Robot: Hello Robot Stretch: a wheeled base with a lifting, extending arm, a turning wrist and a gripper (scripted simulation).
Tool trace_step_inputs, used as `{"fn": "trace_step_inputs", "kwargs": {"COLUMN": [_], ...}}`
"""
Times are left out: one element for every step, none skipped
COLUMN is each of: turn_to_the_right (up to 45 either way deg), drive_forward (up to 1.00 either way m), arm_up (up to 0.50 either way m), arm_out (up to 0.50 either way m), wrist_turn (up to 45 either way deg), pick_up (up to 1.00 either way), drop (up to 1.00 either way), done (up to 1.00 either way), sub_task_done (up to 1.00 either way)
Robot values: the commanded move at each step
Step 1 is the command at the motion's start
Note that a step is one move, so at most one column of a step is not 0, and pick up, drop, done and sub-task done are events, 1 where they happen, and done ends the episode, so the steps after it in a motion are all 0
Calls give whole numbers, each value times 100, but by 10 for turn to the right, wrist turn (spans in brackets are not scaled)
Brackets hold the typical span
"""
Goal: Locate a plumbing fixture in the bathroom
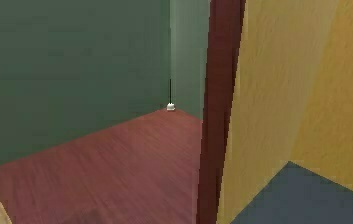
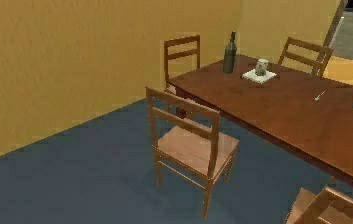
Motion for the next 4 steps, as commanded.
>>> {"fn": "trace_step_inputs", "kwargs": {"turn_to_the_right": [-60, 0, -330, 0], "drive_forward": [0, 30, 0, 90], "arm_up": [0, 0, 0, 0], "arm_out": [0, 0, 0, 0], "wrist_turn": [0, 0, 0, 0], "pick_up": [0, 0, 0, 0], "drop": [0, 0, 0, 0], "done": [0, 0, 0, 0], "sub_task_done": [0, 0, 0, 0]}}
